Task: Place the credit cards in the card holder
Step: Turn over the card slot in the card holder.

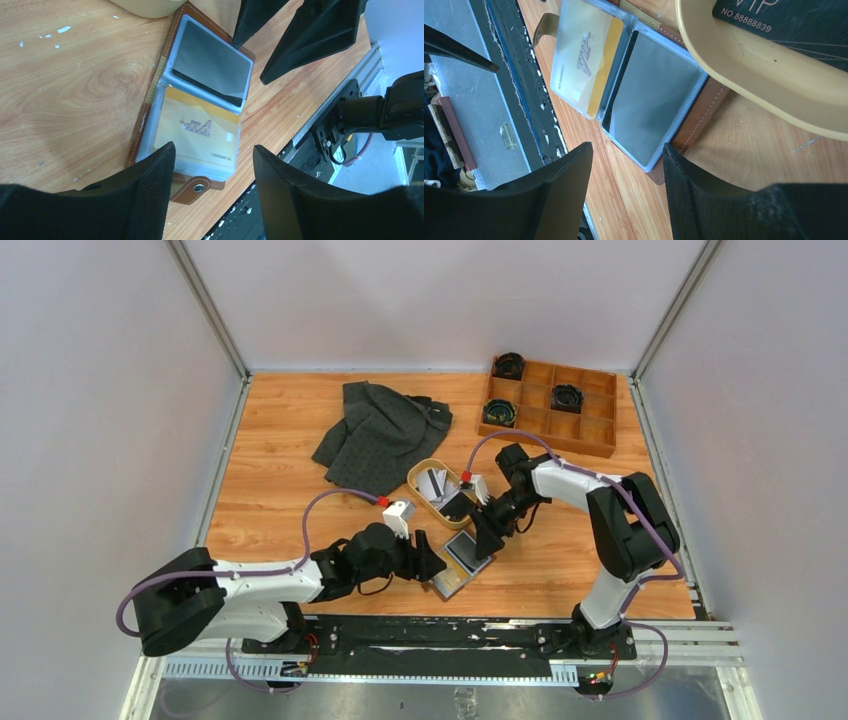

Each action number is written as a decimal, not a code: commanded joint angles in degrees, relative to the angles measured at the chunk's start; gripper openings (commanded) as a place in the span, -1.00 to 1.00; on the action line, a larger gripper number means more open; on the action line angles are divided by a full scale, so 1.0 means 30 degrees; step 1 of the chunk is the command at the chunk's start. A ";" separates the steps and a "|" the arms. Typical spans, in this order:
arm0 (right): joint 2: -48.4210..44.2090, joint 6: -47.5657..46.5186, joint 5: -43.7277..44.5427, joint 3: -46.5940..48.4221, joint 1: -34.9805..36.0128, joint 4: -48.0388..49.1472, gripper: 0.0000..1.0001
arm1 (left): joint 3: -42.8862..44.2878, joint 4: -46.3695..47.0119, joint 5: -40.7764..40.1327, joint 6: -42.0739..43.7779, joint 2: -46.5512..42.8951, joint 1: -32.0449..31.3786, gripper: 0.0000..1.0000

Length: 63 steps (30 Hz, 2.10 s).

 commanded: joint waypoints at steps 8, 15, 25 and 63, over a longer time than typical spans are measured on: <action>0.0397 0.0258 0.0066 0.0345 0.0242 -0.0715 0.15 | 0.0323 0.1219 -0.0361 0.0031 0.1845 -0.0217 0.14; 0.0373 0.0089 -0.1218 0.0475 0.0293 -0.1114 0.11 | 0.0163 0.1478 -0.0417 -0.0115 0.2487 -0.0236 0.13; 0.0067 -0.0211 -0.3173 0.0674 0.0299 -0.1698 0.01 | 0.0135 0.1772 -0.0374 -0.0287 0.2596 -0.0240 0.13; 0.1270 -0.0064 -0.5991 0.1012 0.0801 -0.1964 -0.85 | -0.0197 0.6342 -0.2483 -0.7796 0.4270 -0.0233 0.38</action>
